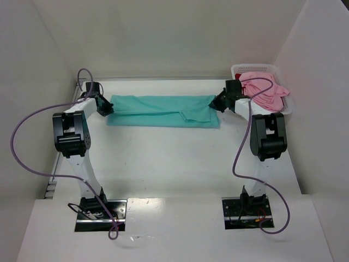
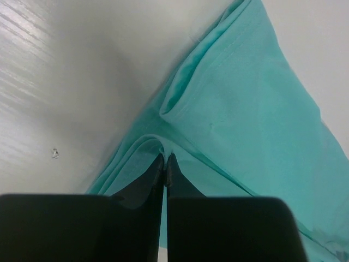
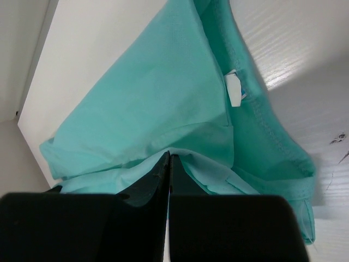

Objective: Fold and stack the t-shirts
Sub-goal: Fold the other side of the tshirt into a rectangle

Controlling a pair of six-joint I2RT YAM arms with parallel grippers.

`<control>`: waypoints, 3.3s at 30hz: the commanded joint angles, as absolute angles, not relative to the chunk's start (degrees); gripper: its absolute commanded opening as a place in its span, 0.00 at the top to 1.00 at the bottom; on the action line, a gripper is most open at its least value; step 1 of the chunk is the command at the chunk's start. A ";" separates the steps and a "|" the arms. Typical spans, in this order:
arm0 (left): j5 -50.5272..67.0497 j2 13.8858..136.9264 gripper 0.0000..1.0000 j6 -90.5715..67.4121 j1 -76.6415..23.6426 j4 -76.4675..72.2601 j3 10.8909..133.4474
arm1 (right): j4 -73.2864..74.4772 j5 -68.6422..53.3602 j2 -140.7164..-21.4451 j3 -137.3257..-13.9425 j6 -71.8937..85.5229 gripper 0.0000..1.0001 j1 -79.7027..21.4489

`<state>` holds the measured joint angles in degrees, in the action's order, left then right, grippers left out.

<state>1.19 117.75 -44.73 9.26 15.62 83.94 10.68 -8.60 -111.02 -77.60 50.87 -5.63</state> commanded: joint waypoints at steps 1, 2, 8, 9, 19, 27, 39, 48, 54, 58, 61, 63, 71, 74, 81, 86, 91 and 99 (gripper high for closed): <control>1.14 118.48 0.95 -42.98 9.76 14.41 87.53 | 8.61 -8.88 -112.93 -81.21 49.92 1.00 -5.19; 1.14 119.17 0.95 -42.98 9.76 14.41 88.06 | 8.61 -8.88 -112.94 -81.21 49.92 1.00 -5.19; 1.14 120.23 0.93 -42.98 10.28 14.41 90.08 | 8.61 -8.88 -114.60 -81.74 49.39 1.00 -5.19; 1.14 120.23 0.93 -42.98 10.28 14.41 90.09 | 8.61 -8.88 -114.61 -81.74 49.39 1.00 -5.19; 3.51 122.96 0.54 -42.80 11.43 13.89 91.84 | 8.61 -10.01 -116.89 -84.02 47.56 0.94 -4.66; 4.65 117.43 0.16 -34.91 11.43 12.14 91.85 | 9.66 -9.84 -115.67 -85.17 40.97 0.31 -4.66; 21.27 111.27 0.01 -24.09 6.52 12.83 94.75 | 9.68 -14.06 -108.03 -77.53 37.79 0.18 -5.35; 14.42 107.94 0.01 -20.13 1.23 15.64 90.44 | 12.39 -12.57 -106.79 -73.75 36.04 0.28 -8.44; 13.89 106.26 0.01 -20.13 1.23 15.64 88.51 | 11.87 -13.18 -108.54 -72.60 35.51 0.28 -8.44; 13.89 106.26 0.01 -20.65 1.23 15.64 88.51 | 10.46 -13.71 -109.68 -72.07 35.51 0.45 -8.44; 14.41 106.26 0.01 -21.27 1.23 14.51 87.46 | 9.93 -14.23 -110.21 -72.60 35.51 0.58 -8.44; 15.99 106.26 0.00 -21.27 1.23 13.89 86.93 | 8.71 -14.76 -110.74 -73.12 36.04 0.72 -8.44; 20.30 106.26 0.00 -21.09 1.23 12.83 85.34 | 8.52 -17.31 -116.45 -83.39 37.17 0.87 -8.44; 22.93 106.26 0.00 -19.78 0.70 12.30 84.81 | 10.19 -17.31 -120.13 -90.07 37.70 0.87 -8.44; 23.73 107.92 0.00 -16.96 -1.67 12.30 84.81 | 10.72 -16.79 -126.03 -99.66 39.98 0.79 -8.44; 23.73 108.54 0.00 -16.96 -2.20 12.83 84.81 | 10.11 -13.10 -126.56 -100.81 41.13 0.67 -8.44; 23.20 109.07 0.00 -16.96 -2.20 12.83 84.81 | 10.63 -8.80 -124.56 -99.41 41.65 0.67 -8.44; 22.68 110.21 0.00 -16.44 -2.20 13.89 87.10 | 7.90 -7.29 -121.11 -93.96 42.80 0.52 -7.29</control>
